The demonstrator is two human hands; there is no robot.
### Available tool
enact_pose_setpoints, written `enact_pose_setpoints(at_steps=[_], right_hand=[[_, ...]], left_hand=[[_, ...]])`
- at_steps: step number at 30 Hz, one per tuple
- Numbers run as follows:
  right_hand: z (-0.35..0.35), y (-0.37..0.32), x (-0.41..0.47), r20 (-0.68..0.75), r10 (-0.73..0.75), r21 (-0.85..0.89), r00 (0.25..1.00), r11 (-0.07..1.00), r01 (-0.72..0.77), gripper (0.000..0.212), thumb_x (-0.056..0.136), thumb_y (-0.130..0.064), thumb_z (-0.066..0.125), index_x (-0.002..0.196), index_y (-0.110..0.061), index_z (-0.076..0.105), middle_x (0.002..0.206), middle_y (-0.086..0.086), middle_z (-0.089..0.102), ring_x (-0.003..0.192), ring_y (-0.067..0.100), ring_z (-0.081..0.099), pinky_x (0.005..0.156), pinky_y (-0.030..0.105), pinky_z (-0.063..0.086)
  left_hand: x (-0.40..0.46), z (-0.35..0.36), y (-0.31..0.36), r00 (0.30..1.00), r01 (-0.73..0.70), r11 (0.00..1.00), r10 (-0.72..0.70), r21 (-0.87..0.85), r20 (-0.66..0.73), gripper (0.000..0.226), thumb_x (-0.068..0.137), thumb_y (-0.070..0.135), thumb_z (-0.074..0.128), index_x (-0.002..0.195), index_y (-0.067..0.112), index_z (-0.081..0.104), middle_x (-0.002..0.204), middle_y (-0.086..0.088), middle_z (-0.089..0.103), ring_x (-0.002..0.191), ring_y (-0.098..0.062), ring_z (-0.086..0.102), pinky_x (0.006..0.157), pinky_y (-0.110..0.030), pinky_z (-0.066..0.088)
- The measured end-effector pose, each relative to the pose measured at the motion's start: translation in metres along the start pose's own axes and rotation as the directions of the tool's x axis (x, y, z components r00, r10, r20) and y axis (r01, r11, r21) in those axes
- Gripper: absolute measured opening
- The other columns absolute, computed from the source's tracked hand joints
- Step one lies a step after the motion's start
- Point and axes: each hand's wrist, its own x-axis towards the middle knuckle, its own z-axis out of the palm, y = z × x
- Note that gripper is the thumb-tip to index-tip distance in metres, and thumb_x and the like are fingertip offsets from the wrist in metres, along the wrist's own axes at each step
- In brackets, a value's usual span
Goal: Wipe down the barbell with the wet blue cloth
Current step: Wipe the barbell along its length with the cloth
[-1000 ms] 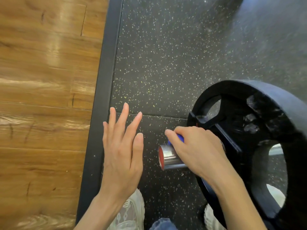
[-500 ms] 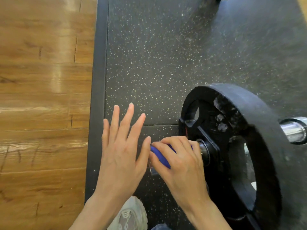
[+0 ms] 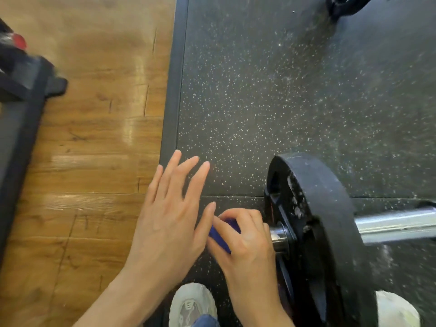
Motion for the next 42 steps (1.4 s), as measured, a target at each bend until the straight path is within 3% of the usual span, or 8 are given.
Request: enact_pose_setpoints(at_steps=[6, 13, 16, 18, 22, 26, 37, 42], right_hand=[[-0.058, -0.046, 0.013, -0.036, -0.019, 0.014, 0.999, 1.0, 0.02, 0.022, 0.085, -0.036, 0.059, 0.094, -0.019, 0.069, 0.097, 0.0, 0.064, 0.089, 0.019, 0.054, 0.062, 0.038, 0.051], [-0.167, -0.084, 0.041, 0.002, 0.057, -0.035, 0.998, 0.998, -0.057, 0.03, 0.09, -0.038, 0.056, 0.103, -0.018, 0.075, 0.105, 0.002, 0.065, 0.1, 0.019, 0.053, 0.069, 0.04, 0.052], [-0.211, -0.096, 0.054, -0.037, 0.097, -0.062, 0.995, 0.993, -0.099, 0.025, 0.084, -0.029, 0.076, 0.104, -0.014, 0.075, 0.104, 0.005, 0.065, 0.1, 0.021, 0.053, 0.068, 0.043, 0.054], [-0.24, -0.107, 0.062, -0.035, 0.126, -0.082, 0.991, 0.988, -0.129, 0.035, 0.073, -0.019, 0.09, 0.104, -0.013, 0.076, 0.104, 0.006, 0.066, 0.1, 0.022, 0.054, 0.069, 0.043, 0.054], [-0.294, -0.131, 0.078, -0.114, 0.111, -0.1, 0.987, 0.987, -0.122, 0.027, 0.075, -0.018, 0.082, 0.1, -0.012, 0.076, 0.102, 0.008, 0.067, 0.098, 0.023, 0.053, 0.067, 0.043, 0.052], [-0.353, -0.146, 0.087, -0.125, 0.132, -0.135, 0.983, 0.98, -0.148, 0.037, 0.068, -0.013, 0.093, 0.101, -0.011, 0.076, 0.103, 0.009, 0.066, 0.094, 0.029, 0.062, 0.067, 0.046, 0.053], [-0.5, -0.093, 0.091, -0.165, 0.113, -0.192, 0.98, 0.971, -0.144, 0.038, 0.067, -0.019, 0.092, 0.101, -0.012, 0.075, 0.104, 0.007, 0.065, 0.094, 0.031, 0.064, 0.066, 0.047, 0.055], [-0.571, -0.06, 0.094, -0.166, 0.061, -0.208, 0.984, 0.973, -0.095, 0.038, 0.066, -0.02, 0.092, 0.099, -0.013, 0.075, 0.103, 0.006, 0.066, 0.093, 0.028, 0.064, 0.065, 0.044, 0.056]], left_hand=[[-0.001, -0.071, 0.023, 0.997, 0.014, 0.998, -0.019, 0.066, 0.074, 0.057, 0.096, 0.036, 0.042, 0.146, 0.011, 0.049, 0.145, -0.01, 0.048, 0.146, -0.031, 0.036, 0.122, -0.042, 0.018], [0.004, -0.163, 0.07, 0.993, 0.001, 0.999, -0.006, 0.041, 0.122, 0.057, 0.095, 0.037, 0.041, 0.144, 0.009, 0.052, 0.147, -0.012, 0.048, 0.144, -0.033, 0.038, 0.12, -0.044, 0.019], [0.012, -0.209, 0.096, 0.991, -0.044, 0.999, 0.041, 0.02, 0.13, 0.057, 0.095, 0.038, 0.041, 0.142, 0.008, 0.054, 0.147, -0.013, 0.05, 0.143, -0.033, 0.039, 0.12, -0.044, 0.02], [0.018, -0.24, 0.112, 0.989, -0.072, 0.997, 0.069, 0.017, 0.129, 0.058, 0.095, 0.038, 0.04, 0.142, 0.008, 0.055, 0.146, -0.014, 0.051, 0.142, -0.033, 0.039, 0.119, -0.044, 0.02], [0.031, -0.292, 0.146, 0.983, -0.143, 0.99, 0.141, 0.01, 0.117, 0.058, 0.093, 0.037, 0.041, 0.14, 0.007, 0.057, 0.145, -0.014, 0.054, 0.142, -0.033, 0.041, 0.117, -0.046, 0.023], [0.043, -0.337, 0.179, 0.973, -0.215, 0.977, 0.214, 0.002, 0.089, 0.058, 0.093, 0.038, 0.042, 0.139, 0.008, 0.058, 0.144, -0.014, 0.055, 0.141, -0.033, 0.043, 0.115, -0.046, 0.025], [0.06, -0.382, 0.305, 0.978, -0.192, 0.981, 0.19, 0.016, 0.088, 0.057, 0.094, 0.043, 0.04, 0.137, 0.012, 0.06, 0.143, -0.01, 0.058, 0.138, -0.034, 0.049, 0.12, -0.044, 0.03], [0.074, -0.392, 0.369, 0.987, -0.16, 0.985, 0.158, 0.059, 0.034, 0.058, 0.085, 0.033, 0.078, 0.135, 0.011, 0.061, 0.14, -0.012, 0.06, 0.135, -0.036, 0.053, 0.109, -0.053, 0.032]])
